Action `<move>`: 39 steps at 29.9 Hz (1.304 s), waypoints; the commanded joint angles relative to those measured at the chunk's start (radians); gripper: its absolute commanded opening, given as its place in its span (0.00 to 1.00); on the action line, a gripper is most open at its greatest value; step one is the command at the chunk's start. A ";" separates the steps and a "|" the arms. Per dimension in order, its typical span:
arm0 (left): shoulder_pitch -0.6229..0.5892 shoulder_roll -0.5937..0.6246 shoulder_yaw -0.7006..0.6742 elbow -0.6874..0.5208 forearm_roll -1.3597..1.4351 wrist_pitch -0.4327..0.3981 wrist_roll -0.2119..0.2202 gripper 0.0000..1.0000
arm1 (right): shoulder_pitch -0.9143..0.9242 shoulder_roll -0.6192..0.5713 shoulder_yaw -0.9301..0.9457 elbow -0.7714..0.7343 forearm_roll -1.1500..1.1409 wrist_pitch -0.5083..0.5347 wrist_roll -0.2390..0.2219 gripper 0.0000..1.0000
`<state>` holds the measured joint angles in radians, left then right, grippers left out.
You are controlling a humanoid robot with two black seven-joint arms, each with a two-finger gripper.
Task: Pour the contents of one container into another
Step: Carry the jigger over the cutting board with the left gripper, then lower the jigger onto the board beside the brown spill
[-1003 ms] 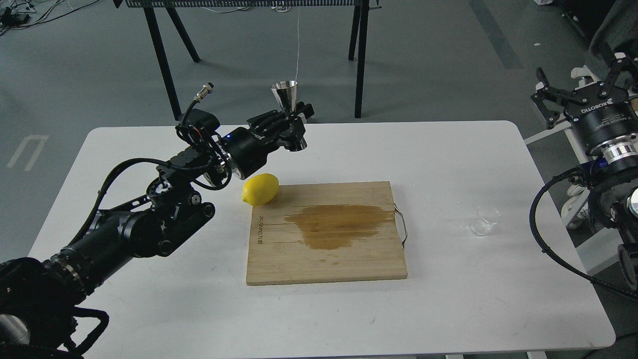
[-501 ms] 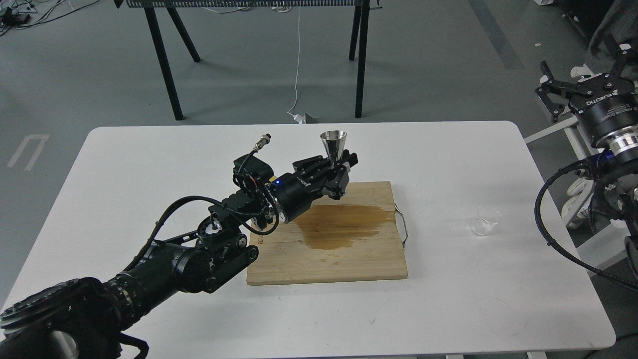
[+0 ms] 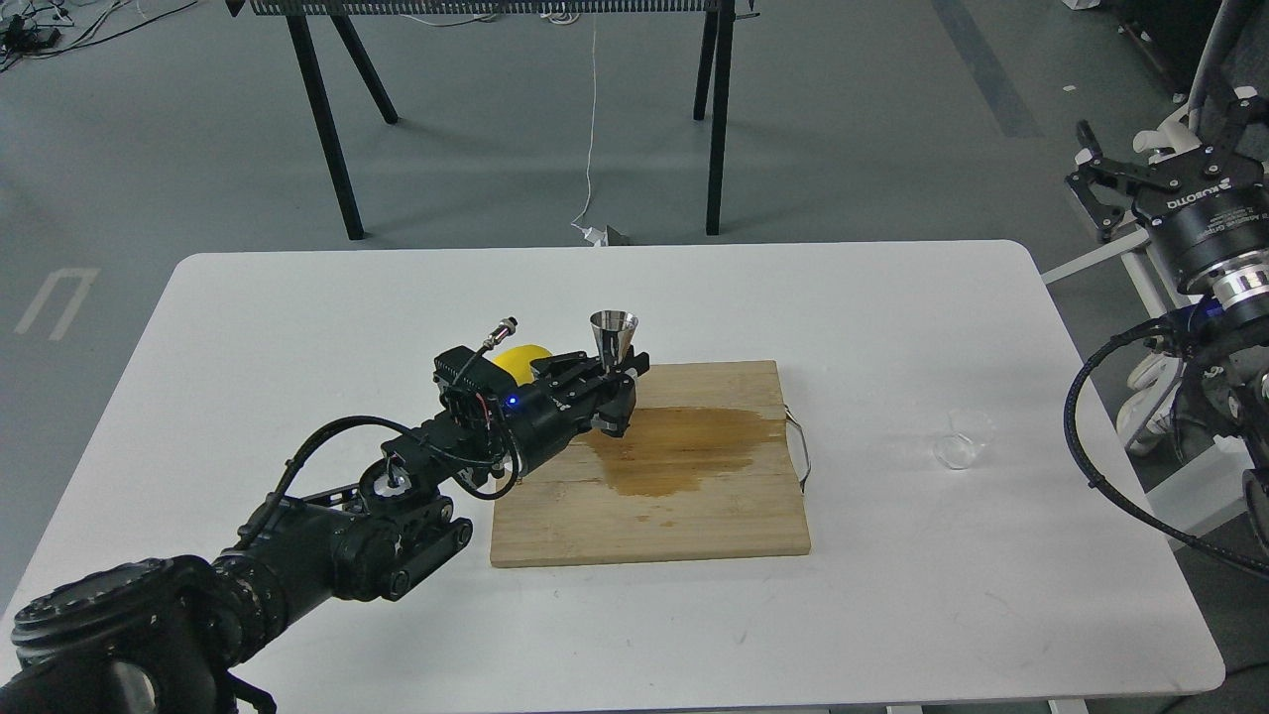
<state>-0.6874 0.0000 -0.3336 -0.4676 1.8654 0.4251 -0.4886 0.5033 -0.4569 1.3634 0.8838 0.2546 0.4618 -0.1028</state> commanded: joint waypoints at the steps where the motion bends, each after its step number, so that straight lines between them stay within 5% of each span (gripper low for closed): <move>1: -0.001 0.000 0.002 -0.011 -0.008 0.001 0.000 0.17 | -0.002 0.003 0.000 0.000 0.000 0.000 0.000 0.99; 13: 0.042 0.000 0.005 -0.135 -0.017 -0.015 0.000 0.17 | -0.002 0.012 -0.001 0.000 -0.002 0.000 0.000 0.99; 39: 0.051 0.000 0.039 -0.126 -0.041 -0.025 0.000 0.27 | -0.009 0.009 0.005 0.006 0.000 0.001 0.002 0.99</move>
<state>-0.6371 0.0000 -0.2949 -0.5939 1.8239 0.3979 -0.4887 0.4941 -0.4478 1.3674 0.8897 0.2547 0.4618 -0.1013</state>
